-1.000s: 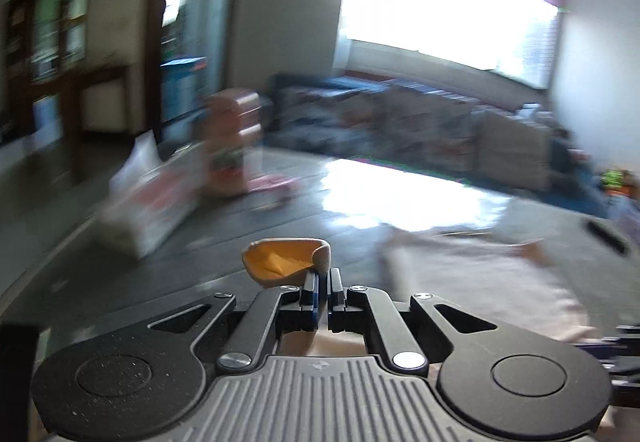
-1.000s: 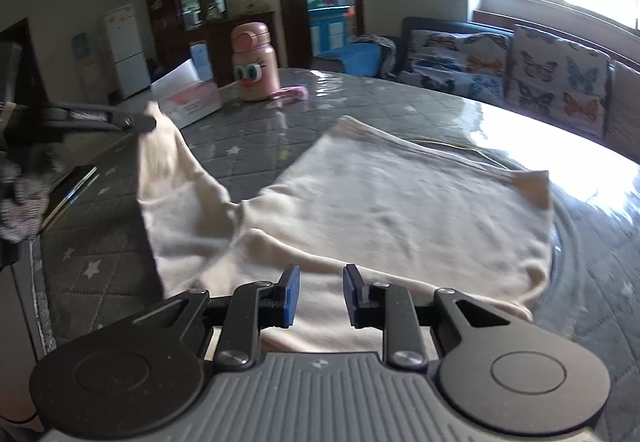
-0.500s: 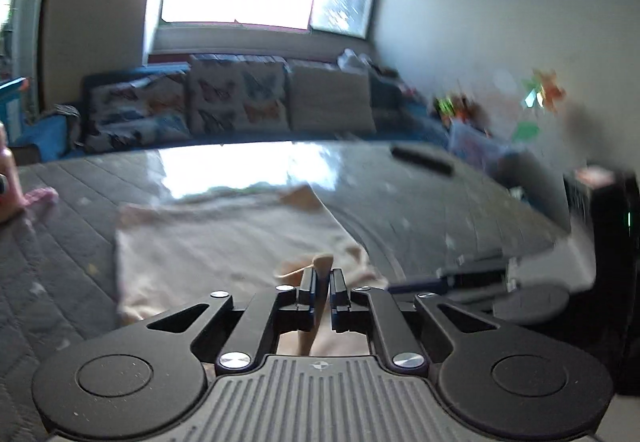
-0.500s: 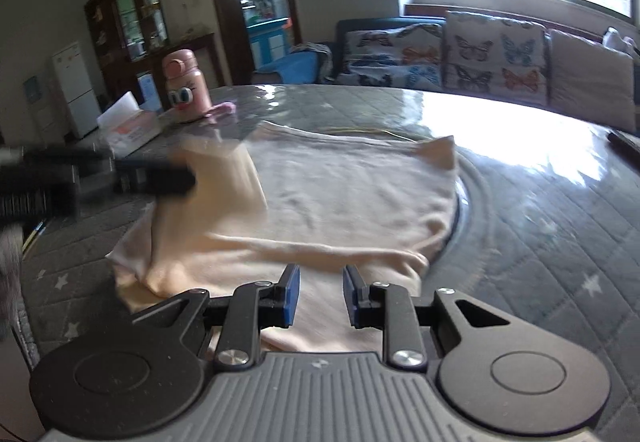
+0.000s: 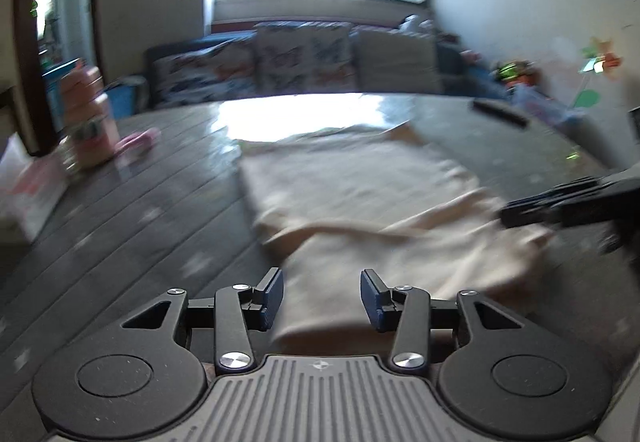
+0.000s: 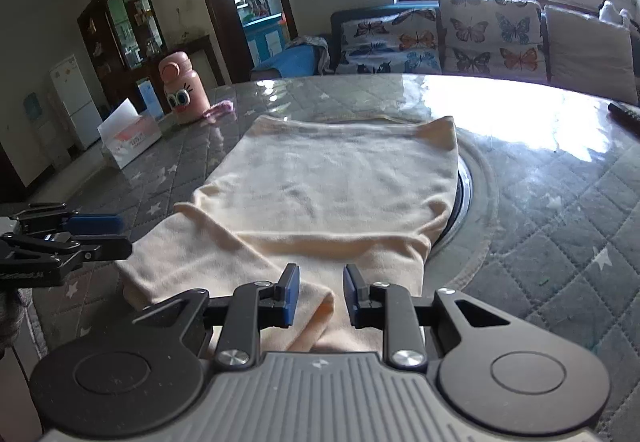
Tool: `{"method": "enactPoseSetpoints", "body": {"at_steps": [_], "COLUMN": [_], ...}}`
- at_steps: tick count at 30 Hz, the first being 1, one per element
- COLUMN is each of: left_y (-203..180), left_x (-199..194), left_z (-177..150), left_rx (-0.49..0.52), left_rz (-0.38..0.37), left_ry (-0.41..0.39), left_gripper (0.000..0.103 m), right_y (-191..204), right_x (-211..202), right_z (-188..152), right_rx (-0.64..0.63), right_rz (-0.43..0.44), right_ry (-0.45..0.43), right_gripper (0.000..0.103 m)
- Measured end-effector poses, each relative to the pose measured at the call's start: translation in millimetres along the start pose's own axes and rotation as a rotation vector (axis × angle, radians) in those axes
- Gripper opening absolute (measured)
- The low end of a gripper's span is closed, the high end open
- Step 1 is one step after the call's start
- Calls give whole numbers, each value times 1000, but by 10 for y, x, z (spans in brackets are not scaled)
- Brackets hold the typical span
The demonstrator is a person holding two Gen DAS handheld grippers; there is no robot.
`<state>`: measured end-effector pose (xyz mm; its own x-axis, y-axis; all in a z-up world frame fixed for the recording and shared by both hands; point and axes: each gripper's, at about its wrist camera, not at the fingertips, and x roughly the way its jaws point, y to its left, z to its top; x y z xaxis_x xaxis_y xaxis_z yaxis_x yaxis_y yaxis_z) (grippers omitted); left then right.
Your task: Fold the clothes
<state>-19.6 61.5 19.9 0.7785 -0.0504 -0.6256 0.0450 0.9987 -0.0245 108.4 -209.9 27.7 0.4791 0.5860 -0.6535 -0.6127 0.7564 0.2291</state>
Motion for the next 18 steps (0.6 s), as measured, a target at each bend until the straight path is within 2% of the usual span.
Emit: {"method": "enactPoseSetpoints", "body": {"at_steps": [4,7,10,11,12,18], "left_y": [157,139,104,94,80,-14], "left_x": [-6,1,20,22,20,17], "left_z": [-145,-202,-233,-234,-232,-250], "left_rx": [-20,-3,6,7,11,75], "left_rz": [21,21,19,18,16,19], "left_ry": [34,44,44,41,37,21], "left_gripper": [50,50,50,50,50,46], "right_y": [-15,-17,14,38,70,214], "right_x": [1,31,59,58,51,-135], "right_z": [-82,-127,-137,-120,-100,138], "right_rx": [23,46,48,37,19,-102], "right_rz": [3,11,19,18,11,-48], "right_ry": [38,56,66,63,56,-36], "right_gripper": [24,24,18,9,5,1]}}
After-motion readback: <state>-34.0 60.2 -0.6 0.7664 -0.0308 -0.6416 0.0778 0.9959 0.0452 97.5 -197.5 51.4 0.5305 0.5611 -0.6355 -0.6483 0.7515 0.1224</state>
